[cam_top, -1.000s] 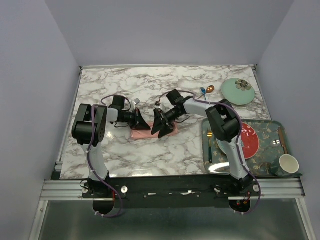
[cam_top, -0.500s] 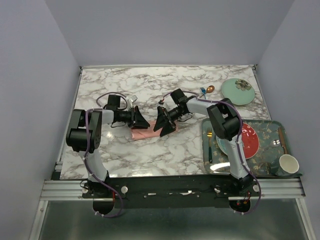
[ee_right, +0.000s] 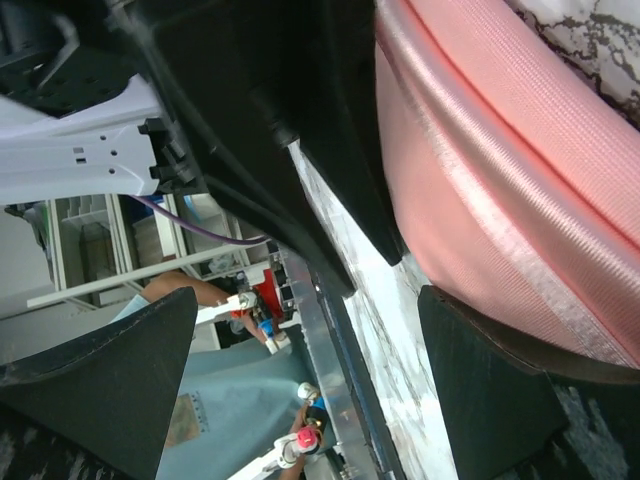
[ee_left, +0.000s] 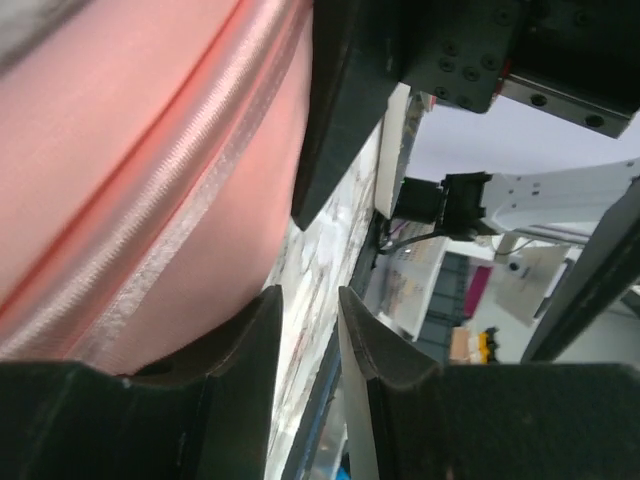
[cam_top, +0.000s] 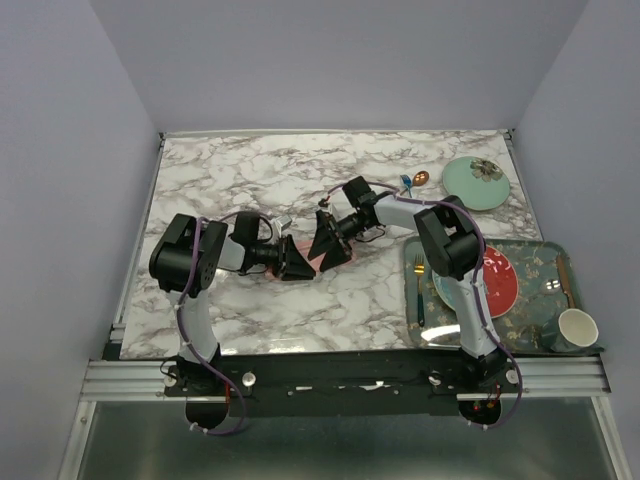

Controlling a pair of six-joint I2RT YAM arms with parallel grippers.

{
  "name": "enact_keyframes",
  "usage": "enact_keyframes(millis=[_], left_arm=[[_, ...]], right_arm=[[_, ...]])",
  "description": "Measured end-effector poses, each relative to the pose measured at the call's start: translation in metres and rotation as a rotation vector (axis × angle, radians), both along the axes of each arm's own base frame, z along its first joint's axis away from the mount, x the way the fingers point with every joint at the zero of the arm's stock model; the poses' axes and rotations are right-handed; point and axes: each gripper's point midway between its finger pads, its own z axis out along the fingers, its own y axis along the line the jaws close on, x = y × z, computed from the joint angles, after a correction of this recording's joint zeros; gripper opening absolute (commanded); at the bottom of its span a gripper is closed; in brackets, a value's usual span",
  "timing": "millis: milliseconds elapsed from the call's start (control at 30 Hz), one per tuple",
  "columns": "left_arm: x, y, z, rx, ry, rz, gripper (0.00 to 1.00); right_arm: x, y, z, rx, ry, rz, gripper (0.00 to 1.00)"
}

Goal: Fold the napkin into a case and place the utensils inside
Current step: Smooth out the smaller rectangle-folded napkin at the center of the board.

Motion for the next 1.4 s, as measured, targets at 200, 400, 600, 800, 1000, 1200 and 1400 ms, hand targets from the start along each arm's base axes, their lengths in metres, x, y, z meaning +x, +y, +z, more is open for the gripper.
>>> enact_keyframes(millis=[200, 400, 600, 800, 1000, 1200, 1400], left_arm=[[0.011, 0.015, -0.008, -0.026, 0.034, 0.061, 0.47], [0.014, 0.028, -0.007, -0.035, 0.01, 0.045, 0.52], [0.011, 0.042, -0.005, -0.031, -0.002, 0.018, 0.51], [0.007, 0.05, -0.005, -0.024, -0.017, -0.007, 0.46], [0.006, 0.054, -0.009, -0.018, -0.007, -0.016, 0.41], [0.006, 0.056, -0.011, -0.016, 0.016, -0.025, 0.4], [0.006, 0.057, -0.012, -0.015, 0.03, -0.036, 0.39]], right_arm=[[0.004, -0.001, 0.0, 0.007, 0.002, -0.011, 1.0], [0.005, -0.002, 0.0, 0.008, 0.003, -0.015, 1.0], [0.005, -0.002, 0.0, 0.005, 0.005, -0.014, 1.0], [0.007, -0.001, 0.0, 0.004, 0.005, -0.011, 0.98], [0.009, -0.003, 0.001, -0.02, -0.024, 0.003, 0.99], [0.011, -0.013, 0.0, -0.069, -0.034, -0.013, 1.0], [0.017, -0.029, -0.002, -0.065, -0.004, -0.042, 0.98]])
